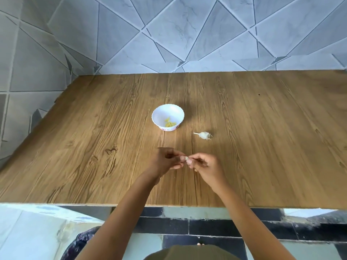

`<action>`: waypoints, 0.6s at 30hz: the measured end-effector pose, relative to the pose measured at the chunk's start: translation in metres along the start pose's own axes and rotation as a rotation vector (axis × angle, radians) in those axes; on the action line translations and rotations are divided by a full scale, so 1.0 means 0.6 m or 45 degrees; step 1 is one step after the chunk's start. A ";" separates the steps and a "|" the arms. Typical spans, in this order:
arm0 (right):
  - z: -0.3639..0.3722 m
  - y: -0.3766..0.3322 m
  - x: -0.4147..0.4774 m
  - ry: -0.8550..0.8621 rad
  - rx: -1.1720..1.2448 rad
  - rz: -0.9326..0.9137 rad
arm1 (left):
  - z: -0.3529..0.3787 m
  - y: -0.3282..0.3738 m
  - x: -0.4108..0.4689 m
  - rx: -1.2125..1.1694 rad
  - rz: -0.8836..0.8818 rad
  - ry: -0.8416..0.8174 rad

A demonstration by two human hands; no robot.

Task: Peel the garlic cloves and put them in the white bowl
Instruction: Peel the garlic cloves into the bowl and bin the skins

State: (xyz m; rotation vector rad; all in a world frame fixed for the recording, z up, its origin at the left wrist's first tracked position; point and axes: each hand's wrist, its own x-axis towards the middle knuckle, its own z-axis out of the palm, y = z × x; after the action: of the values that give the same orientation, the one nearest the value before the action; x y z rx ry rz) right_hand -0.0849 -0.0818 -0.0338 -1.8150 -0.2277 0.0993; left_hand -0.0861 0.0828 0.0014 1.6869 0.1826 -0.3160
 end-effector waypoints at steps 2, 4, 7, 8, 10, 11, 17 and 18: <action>0.003 0.004 0.003 0.028 -0.125 -0.065 | 0.005 -0.001 0.002 0.107 0.032 0.041; 0.008 0.010 0.003 0.141 -0.413 -0.362 | 0.012 -0.001 0.002 0.151 0.036 0.077; 0.012 0.017 0.012 0.259 -0.811 -0.704 | 0.018 -0.004 0.001 0.064 -0.014 0.096; 0.011 0.021 0.016 0.265 -0.852 -0.729 | 0.020 -0.004 0.001 0.024 -0.039 0.089; 0.012 0.020 0.018 0.219 -0.761 -0.599 | 0.019 -0.004 0.000 -0.038 -0.068 0.069; 0.010 0.011 0.018 0.156 -0.595 -0.426 | 0.018 -0.003 0.000 -0.044 -0.060 0.060; -0.020 -0.039 0.027 -0.287 0.661 0.722 | -0.001 0.005 0.005 0.244 0.296 -0.005; -0.023 -0.043 0.029 -0.314 0.787 0.795 | -0.003 0.006 0.004 0.197 0.322 -0.042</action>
State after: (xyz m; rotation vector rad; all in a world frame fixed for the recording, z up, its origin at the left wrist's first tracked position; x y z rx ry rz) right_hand -0.0680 -0.0853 -0.0043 -1.1949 0.1933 0.7521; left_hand -0.0826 0.0837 0.0042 1.8334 -0.0823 -0.1711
